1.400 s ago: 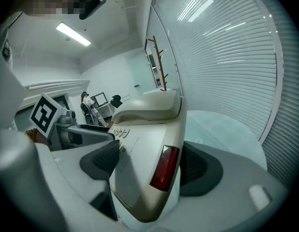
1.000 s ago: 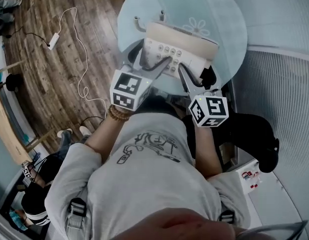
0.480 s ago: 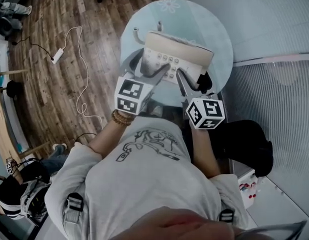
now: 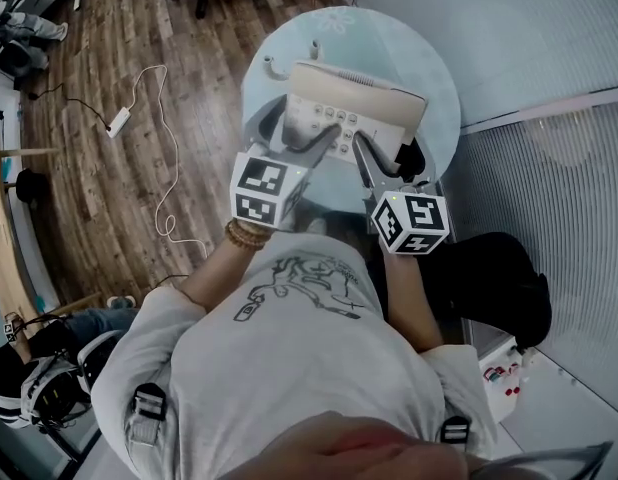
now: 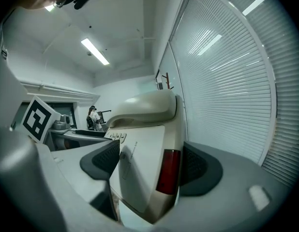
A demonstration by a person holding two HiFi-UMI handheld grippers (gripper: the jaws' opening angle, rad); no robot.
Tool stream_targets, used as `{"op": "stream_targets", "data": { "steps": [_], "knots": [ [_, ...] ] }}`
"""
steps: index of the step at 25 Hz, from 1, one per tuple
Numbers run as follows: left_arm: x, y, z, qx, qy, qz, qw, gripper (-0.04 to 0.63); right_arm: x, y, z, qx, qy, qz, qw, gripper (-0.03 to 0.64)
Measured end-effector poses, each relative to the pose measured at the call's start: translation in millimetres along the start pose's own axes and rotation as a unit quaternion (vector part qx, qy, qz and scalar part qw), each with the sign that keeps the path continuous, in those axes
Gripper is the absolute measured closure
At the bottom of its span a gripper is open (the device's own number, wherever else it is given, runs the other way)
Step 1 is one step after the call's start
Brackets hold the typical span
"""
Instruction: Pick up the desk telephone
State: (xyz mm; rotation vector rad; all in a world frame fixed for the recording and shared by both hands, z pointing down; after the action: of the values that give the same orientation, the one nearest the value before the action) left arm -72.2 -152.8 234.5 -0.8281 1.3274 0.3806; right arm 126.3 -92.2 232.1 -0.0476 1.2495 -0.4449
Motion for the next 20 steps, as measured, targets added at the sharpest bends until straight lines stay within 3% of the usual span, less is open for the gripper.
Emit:
{"op": "stream_targets", "data": {
  "steps": [20],
  "knots": [
    [-22.1,0.1,65.4,0.001,-0.019,0.003,0.9998,0.209,-35.6,53.8,34.4,-0.002,-0.001,0.024,1.000,0.252]
  ]
}}
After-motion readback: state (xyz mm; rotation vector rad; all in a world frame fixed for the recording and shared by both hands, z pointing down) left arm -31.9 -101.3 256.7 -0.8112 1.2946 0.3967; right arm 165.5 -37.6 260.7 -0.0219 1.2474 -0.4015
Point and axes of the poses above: the fingertips, and each gripper's own axes: y backward along the fingers, z to its right, x out of its top, the point moved 10 cm from there along y, backward along the fingers, and after that the axes turned 9 degrees about -y, right-handed, at the moved point
